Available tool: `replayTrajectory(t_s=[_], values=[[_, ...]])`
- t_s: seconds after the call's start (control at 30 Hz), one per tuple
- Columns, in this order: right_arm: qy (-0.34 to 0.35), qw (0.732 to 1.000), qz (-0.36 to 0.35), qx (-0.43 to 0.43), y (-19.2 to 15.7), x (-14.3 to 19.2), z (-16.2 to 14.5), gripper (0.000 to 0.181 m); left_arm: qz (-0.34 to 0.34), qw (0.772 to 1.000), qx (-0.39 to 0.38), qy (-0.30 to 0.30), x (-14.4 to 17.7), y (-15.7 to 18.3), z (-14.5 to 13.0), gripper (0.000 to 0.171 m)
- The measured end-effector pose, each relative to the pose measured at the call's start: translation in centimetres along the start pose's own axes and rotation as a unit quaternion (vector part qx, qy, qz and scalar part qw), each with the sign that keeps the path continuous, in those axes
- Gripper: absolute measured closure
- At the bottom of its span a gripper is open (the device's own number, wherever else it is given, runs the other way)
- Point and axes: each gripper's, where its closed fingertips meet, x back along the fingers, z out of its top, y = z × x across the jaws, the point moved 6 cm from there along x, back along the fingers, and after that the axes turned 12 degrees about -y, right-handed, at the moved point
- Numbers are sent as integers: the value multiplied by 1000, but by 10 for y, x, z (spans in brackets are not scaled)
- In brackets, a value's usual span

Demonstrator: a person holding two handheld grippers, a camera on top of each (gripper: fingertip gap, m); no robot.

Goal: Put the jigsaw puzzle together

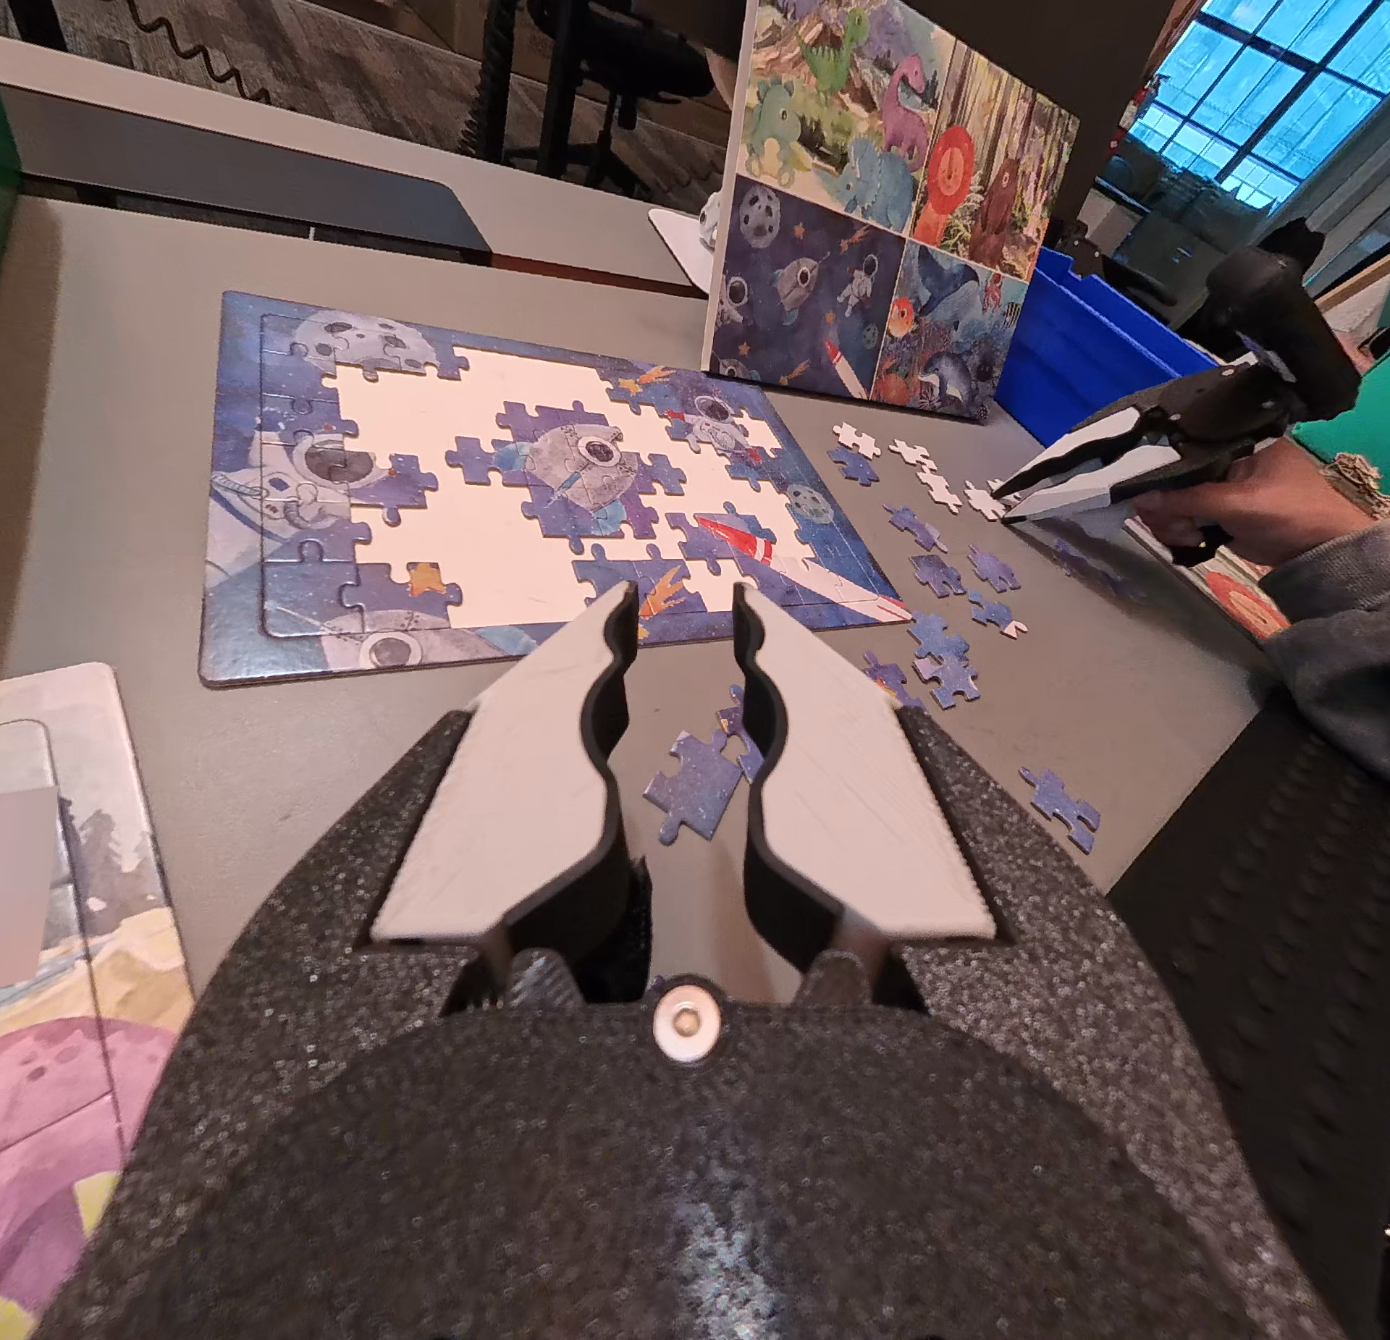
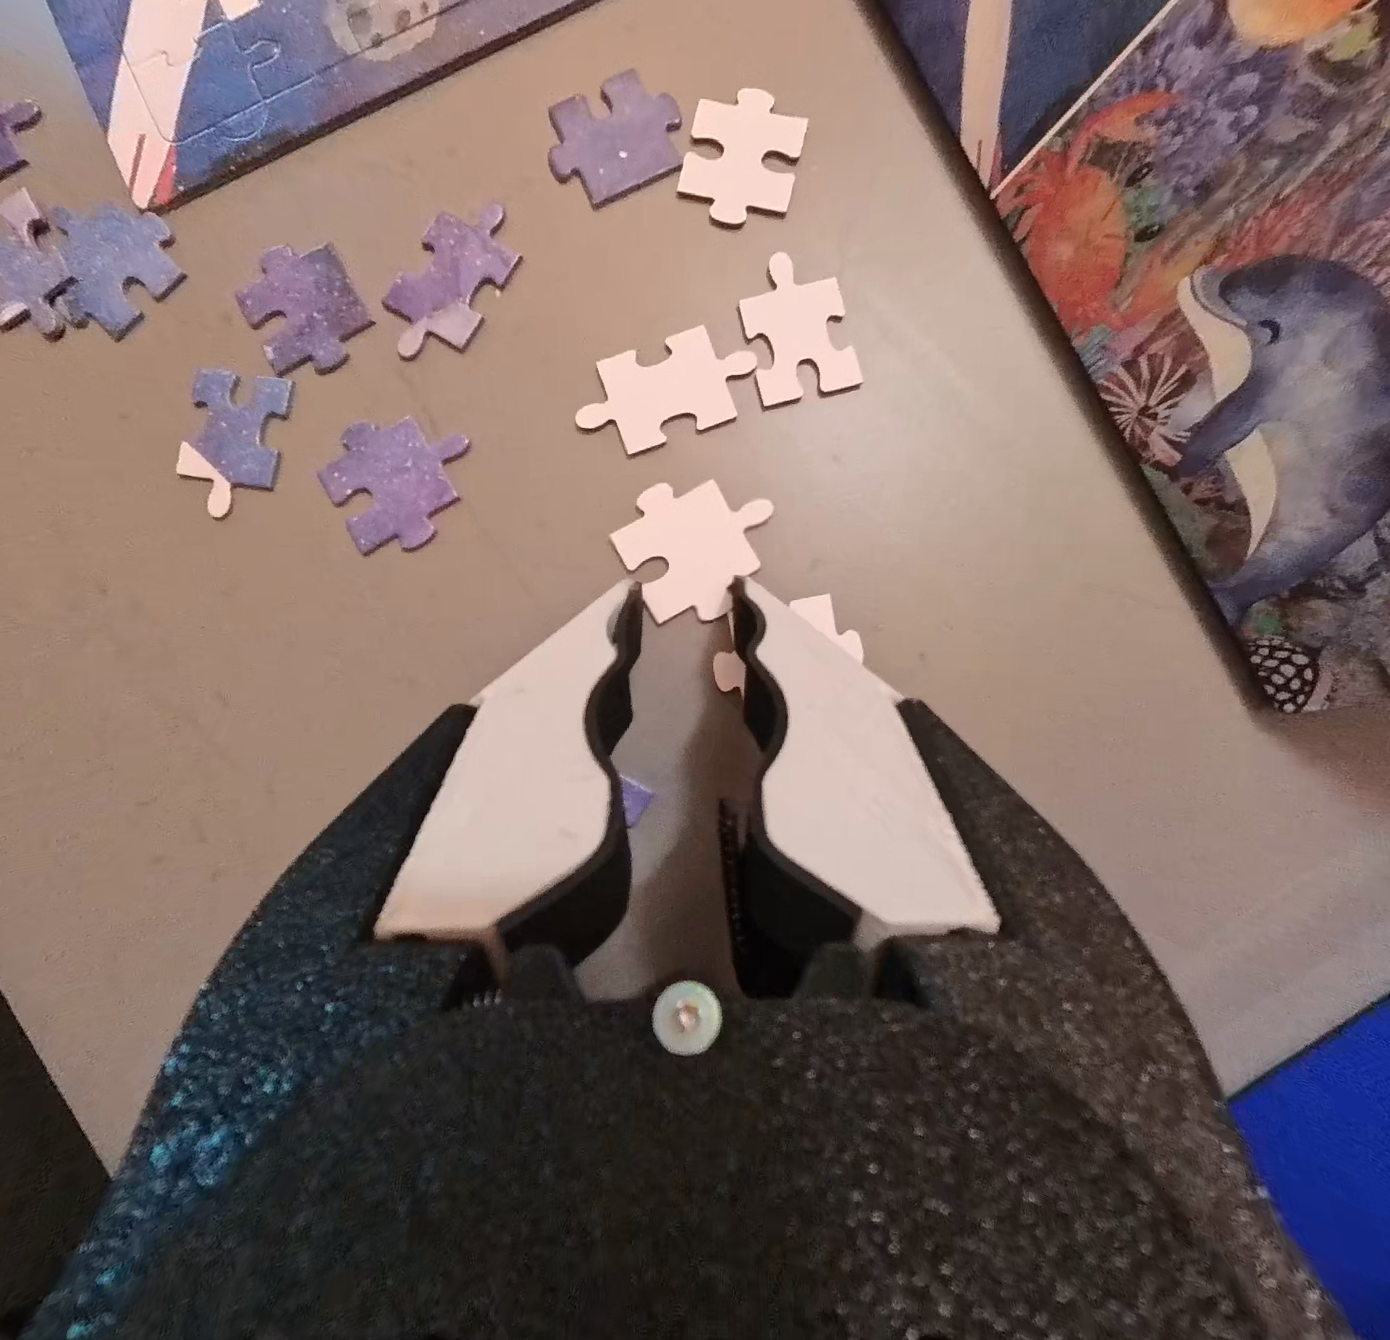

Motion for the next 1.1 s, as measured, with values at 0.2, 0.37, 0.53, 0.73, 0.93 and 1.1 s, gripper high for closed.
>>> replayTrajectory(t_s=[0.2, 0.37, 0.53, 0.73, 0.93, 1.1], values=[[37, 999, 11, -9, 2, 8, 3, 181, 2, 1000, -2, 3, 1, 1, 0, 147], [60, 998, 9, -27, 8, 16, 2, 181, 0, 1000, 2, 4, 1, 0, 0, 147], [69, 990, -104, -63, 35, 17, 14, 153, -2, 1000, 4, 1, 0, -1, 0, 147], [49, 979, -128, -151, 67, 1, 27, 141, -3, 1000, 5, 2, 1, -1, 0, 147], [46, 970, -146, -189, 71, -14, 32, 141, -11, 1000, 10, 2, 1, -2, 0, 147], [48, 973, -113, -196, 67, -11, 26, 145, -14, 1000, 12, 6, 2, -1, 0, 147]])
